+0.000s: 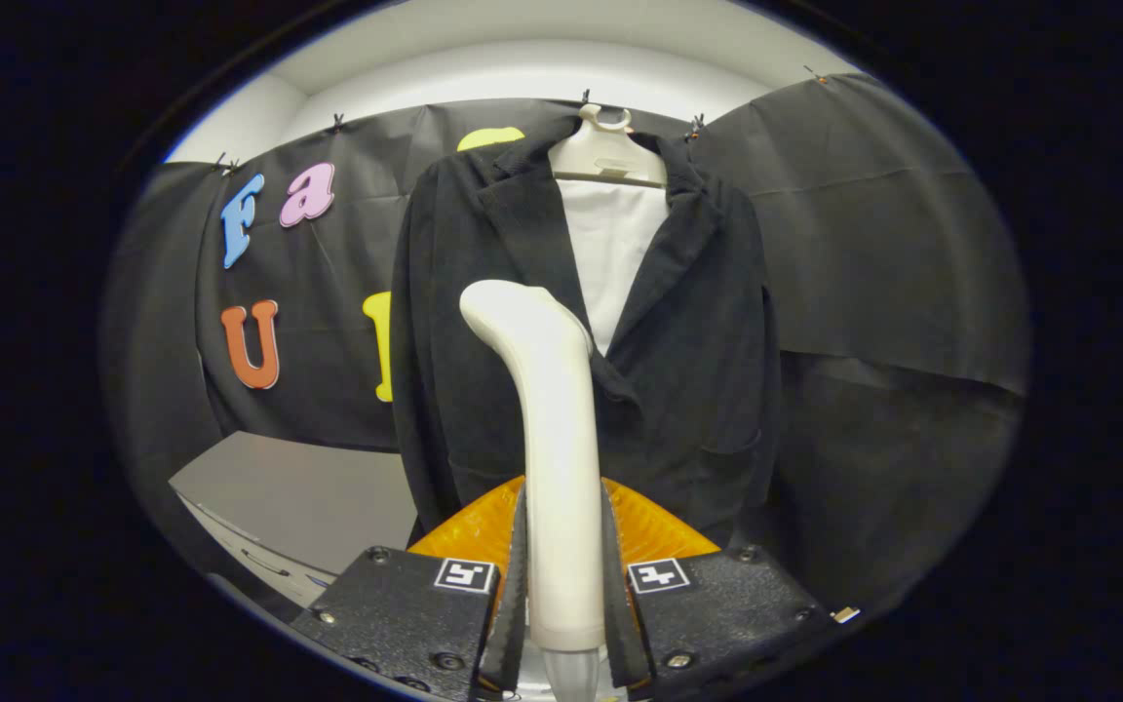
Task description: Iron the clothes twice with a garment steamer, once on the left side and once on the right side.
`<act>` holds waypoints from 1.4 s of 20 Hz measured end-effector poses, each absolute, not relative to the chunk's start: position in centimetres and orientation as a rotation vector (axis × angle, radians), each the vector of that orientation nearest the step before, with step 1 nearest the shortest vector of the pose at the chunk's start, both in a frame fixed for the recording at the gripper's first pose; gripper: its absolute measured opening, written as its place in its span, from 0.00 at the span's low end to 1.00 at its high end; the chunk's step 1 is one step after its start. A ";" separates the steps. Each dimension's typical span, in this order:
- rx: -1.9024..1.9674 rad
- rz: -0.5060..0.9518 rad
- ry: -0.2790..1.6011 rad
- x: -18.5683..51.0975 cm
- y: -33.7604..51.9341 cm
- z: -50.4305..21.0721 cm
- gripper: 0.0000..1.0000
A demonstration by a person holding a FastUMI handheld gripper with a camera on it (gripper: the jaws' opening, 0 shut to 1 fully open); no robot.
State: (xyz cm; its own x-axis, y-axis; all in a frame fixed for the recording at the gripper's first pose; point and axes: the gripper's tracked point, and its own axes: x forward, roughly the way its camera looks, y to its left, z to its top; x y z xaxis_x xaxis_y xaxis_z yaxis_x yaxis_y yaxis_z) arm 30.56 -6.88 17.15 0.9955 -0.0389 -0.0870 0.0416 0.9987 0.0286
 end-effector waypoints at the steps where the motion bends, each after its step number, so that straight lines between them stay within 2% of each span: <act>1: 0.028 -0.042 0.094 30.5 -6.9 16.7 0.37; 28: 0.043 -0.064 0.311 31.8 -8.2 5.3 0.37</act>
